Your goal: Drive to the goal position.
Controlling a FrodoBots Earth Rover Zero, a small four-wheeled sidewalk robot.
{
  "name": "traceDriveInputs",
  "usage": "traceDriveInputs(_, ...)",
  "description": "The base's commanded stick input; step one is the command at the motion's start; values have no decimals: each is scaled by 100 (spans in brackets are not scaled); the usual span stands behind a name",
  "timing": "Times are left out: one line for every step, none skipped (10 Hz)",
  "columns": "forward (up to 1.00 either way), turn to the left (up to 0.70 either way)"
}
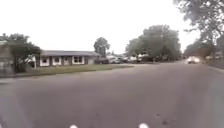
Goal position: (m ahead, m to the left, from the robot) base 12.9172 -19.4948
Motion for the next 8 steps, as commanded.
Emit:
traceDriveInputs(100,-39)
traceDriveInputs(100,-38)
traceDriveInputs(100,-38)
traceDriveInputs(100,-38)
traceDriveInputs(100,-38)
traceDriveInputs(100,-34)
traceDriveInputs(100,-24)
traceDriveInputs(100,-15)
